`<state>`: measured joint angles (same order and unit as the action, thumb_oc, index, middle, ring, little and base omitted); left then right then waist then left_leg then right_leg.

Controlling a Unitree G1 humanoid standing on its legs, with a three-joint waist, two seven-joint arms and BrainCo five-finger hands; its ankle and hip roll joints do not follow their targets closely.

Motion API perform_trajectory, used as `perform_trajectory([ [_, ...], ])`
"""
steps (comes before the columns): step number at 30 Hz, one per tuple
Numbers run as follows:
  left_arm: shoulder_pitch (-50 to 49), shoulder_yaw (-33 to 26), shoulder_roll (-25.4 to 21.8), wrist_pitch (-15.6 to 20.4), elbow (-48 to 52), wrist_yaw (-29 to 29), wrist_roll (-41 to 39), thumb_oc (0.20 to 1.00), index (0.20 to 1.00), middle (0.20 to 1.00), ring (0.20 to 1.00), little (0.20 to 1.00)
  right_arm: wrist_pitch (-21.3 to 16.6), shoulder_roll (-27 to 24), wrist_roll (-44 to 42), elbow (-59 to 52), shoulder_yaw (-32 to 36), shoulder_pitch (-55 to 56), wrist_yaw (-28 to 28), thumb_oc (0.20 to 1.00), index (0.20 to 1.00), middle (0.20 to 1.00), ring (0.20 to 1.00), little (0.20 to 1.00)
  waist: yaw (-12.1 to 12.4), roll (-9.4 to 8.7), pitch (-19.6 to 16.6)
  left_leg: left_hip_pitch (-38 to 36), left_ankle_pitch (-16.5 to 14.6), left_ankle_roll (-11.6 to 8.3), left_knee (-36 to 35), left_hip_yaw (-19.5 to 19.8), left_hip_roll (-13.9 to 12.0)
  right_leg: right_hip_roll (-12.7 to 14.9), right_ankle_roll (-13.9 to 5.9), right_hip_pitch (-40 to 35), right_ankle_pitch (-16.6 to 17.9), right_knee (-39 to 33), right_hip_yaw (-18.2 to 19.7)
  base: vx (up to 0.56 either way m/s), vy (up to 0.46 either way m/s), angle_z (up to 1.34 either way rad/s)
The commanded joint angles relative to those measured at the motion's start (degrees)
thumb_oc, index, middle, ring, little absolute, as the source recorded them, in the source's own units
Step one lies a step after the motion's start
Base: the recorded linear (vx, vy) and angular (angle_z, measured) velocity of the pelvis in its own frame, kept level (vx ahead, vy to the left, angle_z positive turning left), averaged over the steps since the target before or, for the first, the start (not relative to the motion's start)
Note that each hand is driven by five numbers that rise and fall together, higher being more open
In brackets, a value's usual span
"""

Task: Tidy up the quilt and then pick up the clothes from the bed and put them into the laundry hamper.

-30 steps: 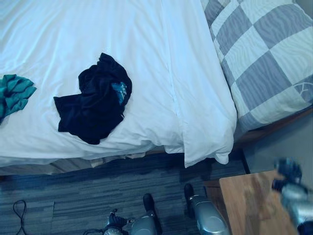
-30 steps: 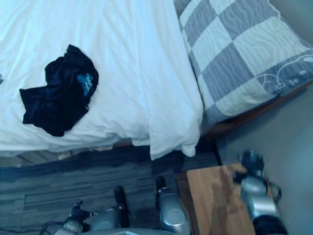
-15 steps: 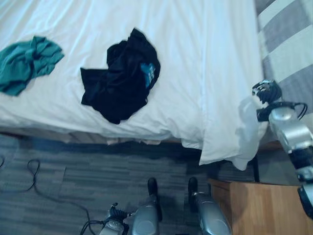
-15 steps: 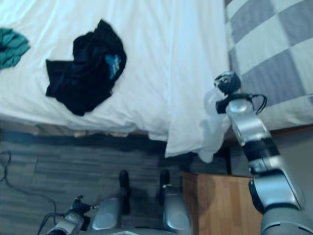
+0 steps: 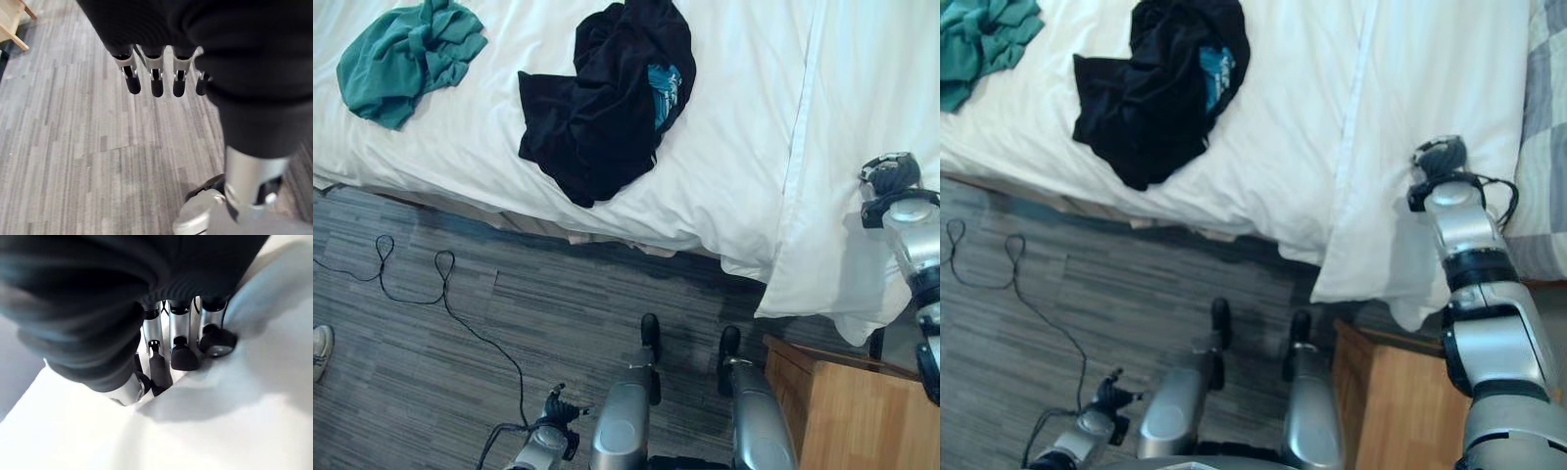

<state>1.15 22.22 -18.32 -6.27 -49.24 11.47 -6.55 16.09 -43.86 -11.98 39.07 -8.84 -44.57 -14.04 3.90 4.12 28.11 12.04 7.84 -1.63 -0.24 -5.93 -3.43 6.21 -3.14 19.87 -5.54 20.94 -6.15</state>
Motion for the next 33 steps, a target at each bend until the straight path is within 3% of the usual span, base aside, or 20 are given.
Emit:
perform_trajectory([
  [1,-3.6,-2.2,-1.6,-0.7,0.3,1.1,-0.2,1.0,1.0,1.0,1.0,1.0,0.8,2.1,-4.3,1.3,-0.4,12.0,-1.6,0.2,0.2,0.2,0.2,0.2,-3.1,-3.37,1.5,-1.9,-8.6,-0.72,3.4,-1.2,0.8,0.3,-2.95,-10.7,7.6,-19.5,1.5,-0.01,0.047,-0.11],
  [7,-3.8,-4.5,0.4,-1.6,0.6,1.7,1.1,1.0,1.0,1.0,1.0,1.0,-2.2,13.0,-4.1,-6.6,1.0,34.8,-3.8,0.2,0.2,0.2,0.2,0.2,-7.7,-4.96,-2.3,-6.8,-9.7,-0.16,2.8,-4.3,0.5,0.1,-3.57,-13.2,8.3,-20.4,3.3,0.0,0.072,-0.28],
  [13,-0.6,-3.0,1.9,-2.3,-2.6,3.4,-0.5,1.0,1.0,1.0,1.0,1.0,-0.5,18.7,-4.9,1.2,-3.6,37.0,-2.2,0.2,0.2,0.2,0.2,0.2,-8.8,-5.39,-6.3,-9.8,-10.2,-0.07,1.6,-5.3,0.5,0.2,-4.08,-15.5,8.8,-22.0,3.5,0.0,0.003,-0.28],
  [14,1.3,-2.1,2.8,-1.7,-5.4,3.5,-1.3,1.0,1.0,1.0,1.0,1.0,0.3,21.5,-4.8,10.3,-5.5,35.2,1.3,0.294,0.294,0.294,0.294,0.294,-8.3,-5.09,-7.6,-11.0,-10.2,0.04,0.8,-5.0,0.5,0.3,-4.05,-16.7,8.8,-22.6,3.1,0.03,-0.032,-0.15],
  [15,3.4,-1.7,4.4,-0.4,-10.1,3.3,-1.4,1.0,1.0,1.0,1.0,1.0,1.3,24.6,-2.0,22.2,-6.9,34.0,3.1,0.959,0.959,0.959,0.959,0.959,-7.4,-4.68,-9.3,-12.2,-10.1,0.21,0.1,-4.8,0.4,0.4,-3.93,-18.1,8.8,-23.1,2.3,0.05,-0.034,0.07],
  [16,3.7,-1.5,4.8,0.0,-11.2,3.4,-1.6,1.0,1.0,1.0,1.0,1.0,1.1,25.2,-1.9,24.7,-7.1,33.9,3.4,1.0,1.0,1.0,1.0,1.0,-7.3,-4.61,-9.7,-12.4,-10.1,0.24,0.0,-4.8,0.3,0.4,-3.91,-18.3,8.8,-23.1,2.2,0.1,-0.051,0.19],
  [18,4.8,-1.2,6.4,1.2,-15.6,4.3,-3.0,1.0,1.0,1.0,1.0,1.0,3.0,27.5,-4.0,32.0,-6.7,34.7,3.3,1.0,1.0,1.0,1.0,1.0,-6.9,-4.34,-11.6,-13.7,-10.2,0.48,-0.4,-4.2,0.1,0.2,-3.65,-19.7,8.2,-22.6,1.4,0.14,-0.078,0.18],
  [21,4.4,-1.8,7.3,1.2,-17.0,6.1,-4.2,1.0,1.0,1.0,1.0,1.0,4.7,28.7,-7.5,33.8,-5.4,36.0,2.3,1.0,1.0,1.0,1.0,1.0,-6.9,-4.33,-12.4,-13.8,-11.0,0.76,1.7,-3.7,-0.3,0.2,-3.12,-20.2,6.6,-20.0,0.9,0.11,-0.12,0.35],
  [23,3.9,-2.9,7.7,1.6,-17.8,8.3,-5.5,1.0,1.0,1.0,1.0,1.0,5.8,29.2,-7.5,34.4,-4.3,36.7,2.8,1.0,1.0,1.0,1.0,1.0,-7.4,-4.39,-12.2,-12.8,-12.7,1.36,5.7,-3.9,-0.8,0.6,-2.48,-19.5,4.8,-16.6,0.7,0.02,-0.106,0.32],
  [25,3.5,-5.3,7.6,3.1,-18.1,10.3,-8.6,1.0,1.0,1.0,1.0,1.0,7.2,29.5,-1.9,34.7,-4.0,38.0,4.9,1.0,1.0,1.0,1.0,1.0,-8.5,-4.75,-10.6,-9.7,-15.6,2.49,14.6,-4.3,-1.5,1.1,-0.73,-18.4,2.7,-12.3,0.0,-0.03,-0.052,0.44],
  [27,3.3,-7.9,7.7,4.0,-18.5,9.6,-9.7,1.0,1.0,1.0,1.0,1.0,6.5,29.3,-0.2,36.1,-5.7,38.8,3.5,1.0,1.0,1.0,1.0,1.0,-8.3,-4.89,-9.0,-3.5,-12.7,1.83,25.2,-1.1,-2.2,-0.1,1.08,-17.5,2.2,-10.6,0.8,-0.07,0.002,0.56],
  [28,3.3,-7.9,7.7,4.0,-18.5,9.6,-9.7,1.0,1.0,1.0,1.0,1.0,6.5,29.3,-0.2,36.1,-5.7,38.8,3.5,1.0,1.0,1.0,1.0,1.0,-8.3,-4.89,-9.0,-3.5,-12.7,1.83,25.2,-1.1,-2.2,-0.1,1.08,-17.5,2.2,-10.6,0.8,-0.01,0.146,0.35],
  [29,2.8,-9.4,8.1,4.4,-19.0,11.2,-13.3,1.0,1.0,1.0,1.0,1.0,5.4,28.5,-3.7,36.7,-5.6,39.2,2.1,1.0,1.0,1.0,1.0,1.0,-8.2,-4.69,-8.1,-2.1,-9.5,0.83,25.3,0.5,-3.6,-0.7,1.21,-17.8,2.3,-10.8,1.5,0.09,0.296,0.15],
  [31,1.3,-11.9,8.3,5.6,-20.1,14.1,-15.9,1.0,1.0,1.0,1.0,1.0,3.8,27.5,-5.2,35.9,-3.1,39.0,2.5,1.0,1.0,1.0,1.0,1.0,-8.6,-4.42,-8.9,-6.7,-4.3,-0.95,12.5,1.6,-8.3,-0.6,-0.17,-18.0,2.4,-11.1,3.2,0.19,0.444,-0.03],
  [32,1.2,-12.2,8.3,5.8,-20.2,15.6,-15.7,1.0,1.0,1.0,1.0,1.0,3.5,27.4,-5.2,35.8,-2.9,38.9,2.4,1.0,1.0,1.0,1.0,1.0,-8.6,-4.45,-9.1,-7.0,-3.9,-1.09,11.6,1.8,-8.7,-0.5,-0.31,-17.8,2.5,-11.2,3.4,0.2,0.366,-0.13],
  [33,1.1,-12.9,8.4,6.2,-20.6,20.9,-13.5,1.0,1.0,1.0,1.0,1.0,2.5,27.2,-4.7,35.6,-2.6,38.5,2.2,1.0,1.0,1.0,1.0,1.0,-8.2,-4.66,-9.4,-7.7,-2.5,-1.93,7.9,3.5,-10.5,-0.2,-0.98,-18.0,2.5,-11.3,4.6,0.14,0.241,-0.08],
])
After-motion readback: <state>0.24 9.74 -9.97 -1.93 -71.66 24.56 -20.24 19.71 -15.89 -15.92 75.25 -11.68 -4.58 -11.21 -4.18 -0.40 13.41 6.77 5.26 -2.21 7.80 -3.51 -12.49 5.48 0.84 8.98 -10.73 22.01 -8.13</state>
